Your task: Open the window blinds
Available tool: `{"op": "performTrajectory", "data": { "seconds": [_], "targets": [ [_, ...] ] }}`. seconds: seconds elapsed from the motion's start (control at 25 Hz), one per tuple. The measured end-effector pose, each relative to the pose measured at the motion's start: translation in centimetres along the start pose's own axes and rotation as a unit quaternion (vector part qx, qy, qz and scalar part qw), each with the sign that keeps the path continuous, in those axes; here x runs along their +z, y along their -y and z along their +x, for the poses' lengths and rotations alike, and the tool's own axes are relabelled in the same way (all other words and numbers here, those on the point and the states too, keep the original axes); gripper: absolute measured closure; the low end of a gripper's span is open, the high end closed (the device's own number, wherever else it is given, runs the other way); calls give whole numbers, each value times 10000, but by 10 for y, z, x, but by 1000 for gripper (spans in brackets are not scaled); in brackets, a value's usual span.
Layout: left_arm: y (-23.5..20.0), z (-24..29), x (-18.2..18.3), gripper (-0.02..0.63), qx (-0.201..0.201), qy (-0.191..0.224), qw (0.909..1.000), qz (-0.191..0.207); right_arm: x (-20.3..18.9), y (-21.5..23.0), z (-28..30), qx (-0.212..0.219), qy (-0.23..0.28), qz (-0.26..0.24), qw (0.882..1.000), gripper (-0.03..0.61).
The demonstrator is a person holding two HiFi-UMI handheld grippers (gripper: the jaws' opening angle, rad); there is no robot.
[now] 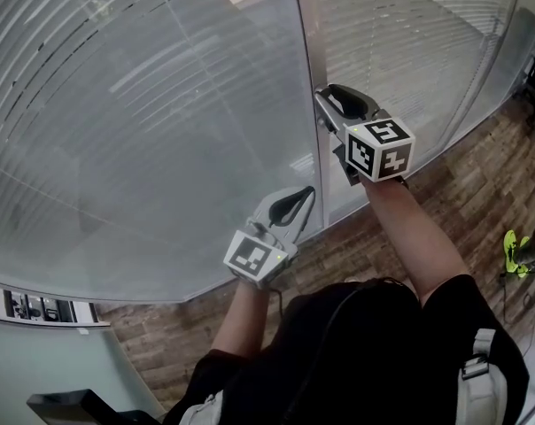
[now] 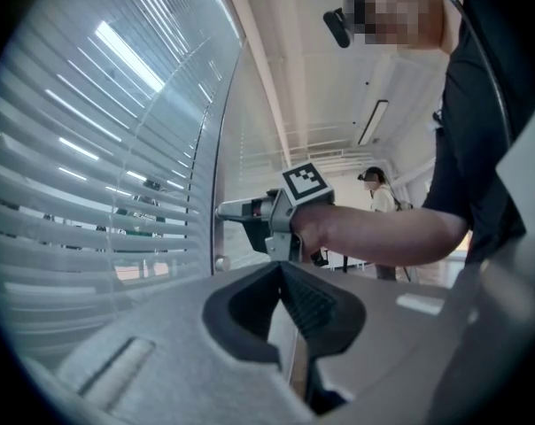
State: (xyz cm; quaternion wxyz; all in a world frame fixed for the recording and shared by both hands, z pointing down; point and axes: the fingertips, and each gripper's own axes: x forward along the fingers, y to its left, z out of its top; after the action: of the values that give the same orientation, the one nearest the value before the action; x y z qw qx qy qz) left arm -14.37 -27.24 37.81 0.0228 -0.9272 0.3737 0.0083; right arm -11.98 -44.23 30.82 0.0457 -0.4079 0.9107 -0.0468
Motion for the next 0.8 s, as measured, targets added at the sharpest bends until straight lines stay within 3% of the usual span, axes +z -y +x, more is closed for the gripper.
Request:
{"op": "performTrajectory", "data": {
  "seconds": [0.36,0.44,0.68,0.76,0.8],
  "targets": [
    [-2,0,-2,609,-4,-28,10000,38,-1,-1,3,112,-49,-198,9997,437],
    [-2,-2,-2,609,10,-40,10000,21,-1,-5,2,195,-108,-532,9983,379],
    [-1,-2,-3,609,8,-35,10000,29,-6,-11,-4,208,-319,-1763,9836,333],
    [0,-3,-5,609,-5,-52,10000,30,-2,-15,-5,174,-417,-2407,9695,330],
    [1,-4,-5,609,-6,-61,10000,20,1,-17,-6,121,-494,-2885,9561,328]
  ]
}}
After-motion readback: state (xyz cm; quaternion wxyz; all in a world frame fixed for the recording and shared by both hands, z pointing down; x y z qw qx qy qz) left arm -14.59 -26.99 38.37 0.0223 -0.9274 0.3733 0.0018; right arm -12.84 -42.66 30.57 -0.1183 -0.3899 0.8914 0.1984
